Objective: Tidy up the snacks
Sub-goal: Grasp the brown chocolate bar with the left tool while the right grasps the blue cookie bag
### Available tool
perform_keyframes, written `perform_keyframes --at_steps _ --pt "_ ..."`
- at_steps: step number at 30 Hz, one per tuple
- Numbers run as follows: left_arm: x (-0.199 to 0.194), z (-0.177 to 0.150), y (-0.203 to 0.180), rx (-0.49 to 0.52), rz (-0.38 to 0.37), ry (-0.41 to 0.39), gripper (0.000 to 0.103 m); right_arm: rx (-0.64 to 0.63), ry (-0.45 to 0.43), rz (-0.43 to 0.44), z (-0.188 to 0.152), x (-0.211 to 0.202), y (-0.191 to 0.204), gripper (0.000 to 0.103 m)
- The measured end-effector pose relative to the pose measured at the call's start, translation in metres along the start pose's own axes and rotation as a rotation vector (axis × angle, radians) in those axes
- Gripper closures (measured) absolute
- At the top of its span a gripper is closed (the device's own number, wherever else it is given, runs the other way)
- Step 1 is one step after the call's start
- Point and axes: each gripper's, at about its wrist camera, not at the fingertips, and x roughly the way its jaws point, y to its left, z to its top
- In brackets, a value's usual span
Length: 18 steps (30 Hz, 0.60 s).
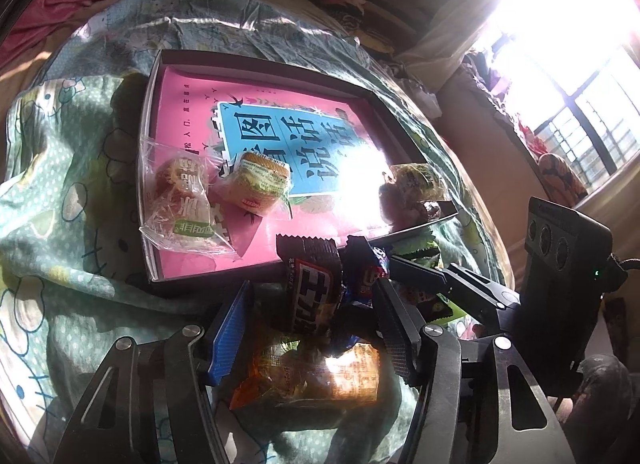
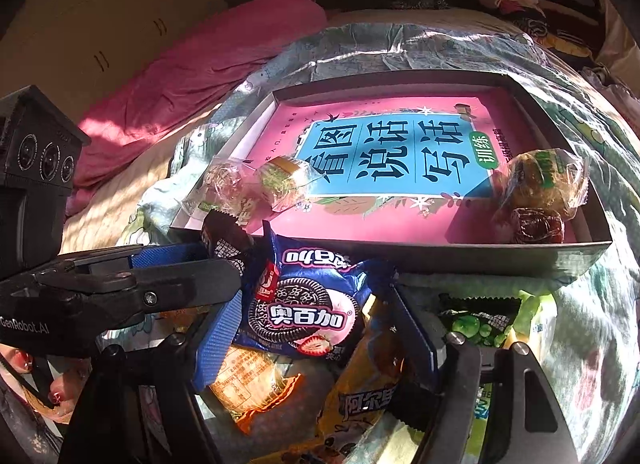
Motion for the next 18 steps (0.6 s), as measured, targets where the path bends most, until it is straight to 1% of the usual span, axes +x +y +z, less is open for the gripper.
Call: perform_keyframes --at_steps 4,7,11,14,16,18 --pt "0.0057 0.0019 0.0014 -0.016 -0.018 0.018 0.05 -0.029 -0.009 0.007 -0.0024 -0.0019 -0.001 0.034" --pt "0.0076 0.0028 0.0033 -0.027 -0.033 0.028 0.05 -0.034 -0.02 0.026 -0.0039 -0.0042 -0.0028 0.037" --pt "0.0099 0.0027 0.0062 -0.046 -0.045 0.032 0.052 -0.042 -0.031 0.031 -0.0051 -0.0051 -0.0031 0.039" --pt "0.01 0.0026 0.0073 -0.053 -0.046 0.03 0.057 -0.049 -0.034 0.039 -0.0053 -0.005 -0.0017 0.043" --pt "0.0105 0.0029 0.0063 -0.051 -0.049 0.025 0.067 -0.048 -0.034 0.041 -0.0048 -0.0042 -0.0013 0.043" --pt "0.01 0.0031 0.0037 -0.039 -0.04 0.021 0.069 -0.046 -0.035 0.04 -0.0046 -0.0034 -0.0007 0.044"
